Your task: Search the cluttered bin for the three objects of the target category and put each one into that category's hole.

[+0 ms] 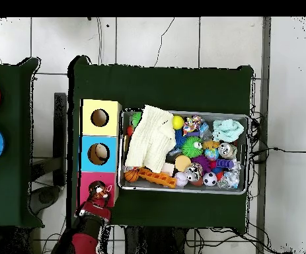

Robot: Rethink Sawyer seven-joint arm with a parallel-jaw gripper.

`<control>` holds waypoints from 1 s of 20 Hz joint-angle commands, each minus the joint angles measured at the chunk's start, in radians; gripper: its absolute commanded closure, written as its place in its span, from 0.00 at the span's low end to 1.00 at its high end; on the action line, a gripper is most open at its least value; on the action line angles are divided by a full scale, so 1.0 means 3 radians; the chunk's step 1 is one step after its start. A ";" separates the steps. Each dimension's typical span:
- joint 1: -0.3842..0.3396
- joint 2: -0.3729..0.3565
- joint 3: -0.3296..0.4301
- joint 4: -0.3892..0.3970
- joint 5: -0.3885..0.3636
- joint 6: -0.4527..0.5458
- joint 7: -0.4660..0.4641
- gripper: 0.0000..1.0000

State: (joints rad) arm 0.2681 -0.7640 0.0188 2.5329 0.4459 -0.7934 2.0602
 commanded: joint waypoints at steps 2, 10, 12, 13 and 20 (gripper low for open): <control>0.0013 -0.0002 0.0170 -0.0392 0.0242 0.0318 0.0800 0.00; 0.0118 -0.0085 0.0168 -0.0389 0.0385 0.0376 0.0809 0.00; 0.0118 -0.0111 0.0173 -0.0384 0.0384 0.0402 0.0815 0.00; 0.0116 -0.0115 0.0177 -0.0382 0.0374 0.0403 0.0825 0.00; 0.0142 -0.0192 0.0162 -0.0383 0.0417 0.0489 0.0794 0.00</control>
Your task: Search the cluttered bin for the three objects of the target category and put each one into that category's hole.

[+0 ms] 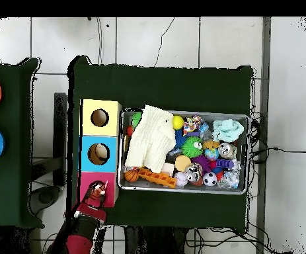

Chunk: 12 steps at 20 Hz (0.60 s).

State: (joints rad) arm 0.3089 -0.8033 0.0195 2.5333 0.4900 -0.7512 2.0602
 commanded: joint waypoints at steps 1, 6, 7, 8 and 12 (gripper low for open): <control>0.0012 -0.0064 0.0159 -0.0382 0.0277 0.0353 0.0798 0.00; 0.0005 -0.0121 0.0146 -0.0367 0.0274 0.0404 0.0794 0.00; -0.0002 -0.0137 0.0148 -0.0364 0.0266 0.0423 0.0794 0.00; 0.0006 -0.0142 0.0148 -0.0359 0.0272 0.0427 0.0801 0.00; 0.0016 -0.0127 0.0150 -0.0345 0.0250 0.0414 0.0837 0.00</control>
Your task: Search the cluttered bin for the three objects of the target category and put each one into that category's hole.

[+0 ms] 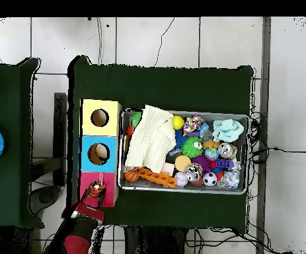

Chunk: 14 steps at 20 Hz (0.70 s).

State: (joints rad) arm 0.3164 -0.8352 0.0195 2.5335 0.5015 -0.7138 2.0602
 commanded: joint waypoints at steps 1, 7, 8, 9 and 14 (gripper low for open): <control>-0.0021 -0.0004 0.0156 -0.0341 0.0179 0.0270 0.0859 0.00; -0.0056 -0.0020 0.0148 -0.0343 0.0166 0.0305 0.0841 0.00; -0.0036 -0.0026 0.0140 -0.0349 0.0198 0.0319 0.0817 0.00; -0.0023 -0.0021 0.0134 -0.0347 0.0218 0.0318 0.0813 0.00; 0.0031 -0.0018 0.0064 -0.0352 0.0268 0.0323 0.0661 0.00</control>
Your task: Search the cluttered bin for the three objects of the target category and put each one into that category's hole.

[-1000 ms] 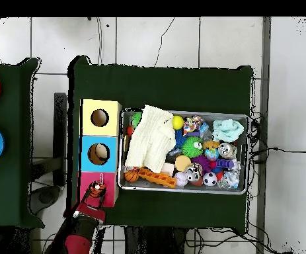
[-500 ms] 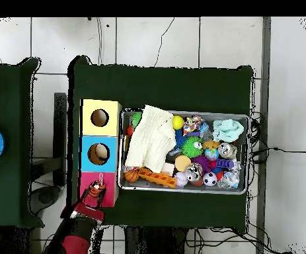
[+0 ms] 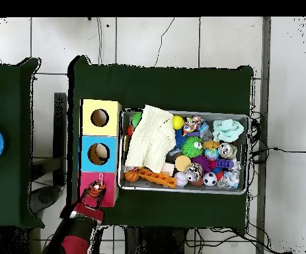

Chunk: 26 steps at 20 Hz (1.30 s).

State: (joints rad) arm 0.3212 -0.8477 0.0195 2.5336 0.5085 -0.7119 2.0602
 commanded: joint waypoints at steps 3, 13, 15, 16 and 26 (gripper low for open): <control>0.0027 0.0022 0.0053 -0.0339 0.0279 0.0279 0.0709 1.00; 0.0029 0.0006 0.0041 -0.0327 0.0281 0.0277 0.0726 1.00; 0.0003 0.0016 0.0050 -0.0327 0.0234 0.0261 0.0745 1.00; -0.0016 0.0037 0.0060 -0.0330 0.0200 0.0239 0.0767 1.00; 0.0005 0.0319 0.0008 -0.0427 0.0182 0.0018 0.0738 1.00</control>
State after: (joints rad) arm 0.3511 -0.8177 0.0161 2.5314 0.5411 -0.7119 2.0602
